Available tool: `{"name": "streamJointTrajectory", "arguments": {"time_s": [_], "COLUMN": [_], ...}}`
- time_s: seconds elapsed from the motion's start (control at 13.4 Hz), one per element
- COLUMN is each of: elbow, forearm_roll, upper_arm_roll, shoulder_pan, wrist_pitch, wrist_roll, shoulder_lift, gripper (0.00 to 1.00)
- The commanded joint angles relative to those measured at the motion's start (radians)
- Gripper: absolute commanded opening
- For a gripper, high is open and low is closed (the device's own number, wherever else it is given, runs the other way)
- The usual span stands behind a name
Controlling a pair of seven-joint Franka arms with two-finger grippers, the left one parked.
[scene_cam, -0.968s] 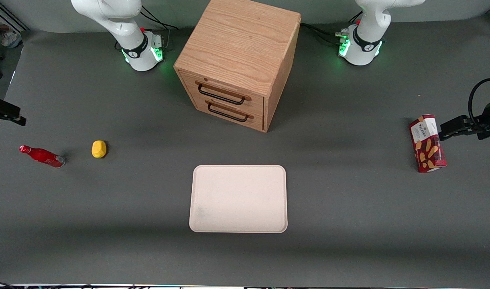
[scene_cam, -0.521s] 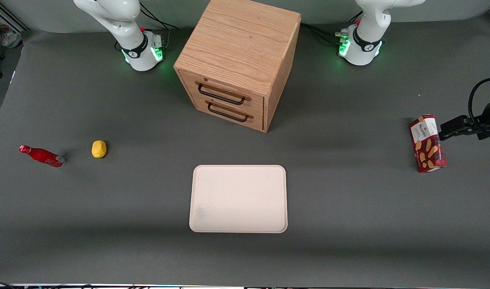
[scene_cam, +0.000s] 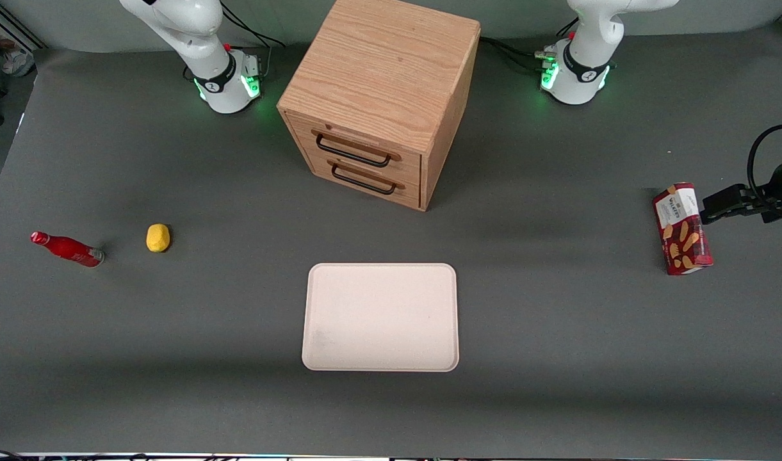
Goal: Place coke bottle on tray
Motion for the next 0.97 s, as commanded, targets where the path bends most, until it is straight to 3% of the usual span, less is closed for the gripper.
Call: {"name": "streamJointTrajectory", "arguments": {"time_s": [0.0,0.07,0.37,0.89], "elbow": [-0.09,-0.129,-0.258,-0.447], "forearm_roll": [0.016,0.033,0.067,0.091], "upper_arm_roll": [-0.117,-0.168,-0.217,-0.237], "shoulder_pan": [0.107,0.147,0.198,0.209], "wrist_pitch": [0.087,0.119,0.248,0.469], "wrist_roll": [-0.024,-0.024,-0.02,-0.024], "shoulder_lift": [-0.004,-0.007,-0.013,-0.015], "gripper": [1.0,1.0,1.0,1.0]}}
